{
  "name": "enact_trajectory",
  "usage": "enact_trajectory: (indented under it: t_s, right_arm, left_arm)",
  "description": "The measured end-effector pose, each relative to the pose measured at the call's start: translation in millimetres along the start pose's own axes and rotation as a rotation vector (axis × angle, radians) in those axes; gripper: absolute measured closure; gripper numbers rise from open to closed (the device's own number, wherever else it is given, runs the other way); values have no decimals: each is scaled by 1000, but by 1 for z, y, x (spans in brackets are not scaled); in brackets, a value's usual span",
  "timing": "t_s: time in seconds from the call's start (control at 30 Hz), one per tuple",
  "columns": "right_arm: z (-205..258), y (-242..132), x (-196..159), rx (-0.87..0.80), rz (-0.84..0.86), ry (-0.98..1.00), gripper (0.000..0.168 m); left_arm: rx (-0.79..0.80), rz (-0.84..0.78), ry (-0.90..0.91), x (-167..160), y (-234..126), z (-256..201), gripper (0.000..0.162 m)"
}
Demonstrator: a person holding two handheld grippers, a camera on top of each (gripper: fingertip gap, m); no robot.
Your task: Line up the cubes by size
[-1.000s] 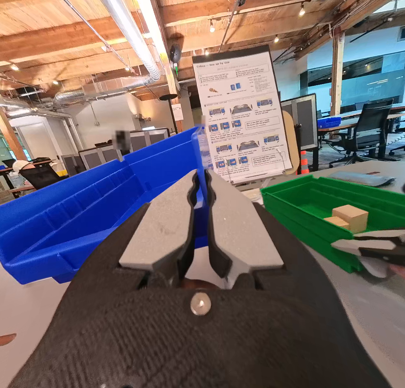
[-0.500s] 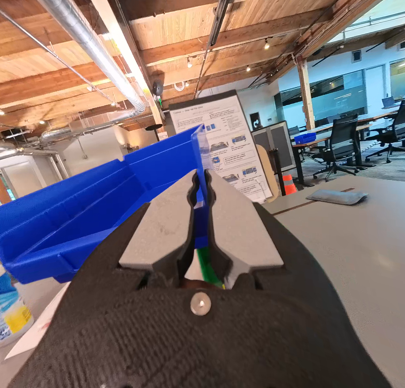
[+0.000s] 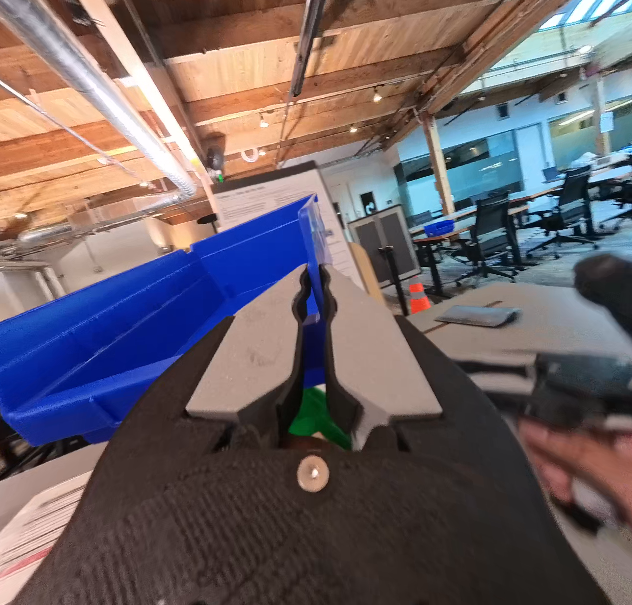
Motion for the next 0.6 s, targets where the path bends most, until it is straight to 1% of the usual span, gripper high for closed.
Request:
enact_trajectory:
  t_s: [0.07,0.13,0.2,0.27,0.4,0.53,0.6]
  right_arm:
    - [-52,-36,21,-47,-9,-48,123]
    - [-103,-73,36,-140,-14,-101,125]
    - [-143,-106,43,-208,-9,-133,129]
    - [-172,-132,41,-250,24,-126,128]
    - [-201,-163,22,-281,112,-101,128]
    - [-196,-174,6,-272,156,-130,126]
    - [-188,-173,1,-259,170,-152,126]
  left_arm:
    - [-72,0,-17,-7,9,-36,161]
    - [-151,6,-37,-16,18,-75,161]
    - [-214,15,-67,-29,28,-112,161]
    - [-265,38,-103,-47,39,-147,160]
    - [-348,117,-166,-94,57,-215,161]
    - [-436,212,-208,-138,68,-273,160]
    - [-459,218,-205,-152,72,-296,160]
Point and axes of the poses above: each gripper's, where its closed fingertips meet, y out along the fingers, x out of its top, z = x × y across the jaws, the point moved 1 cm from there along -y, back along the fingers, and after that the axes turned 8 degrees about -x, right-handed, at the moved point
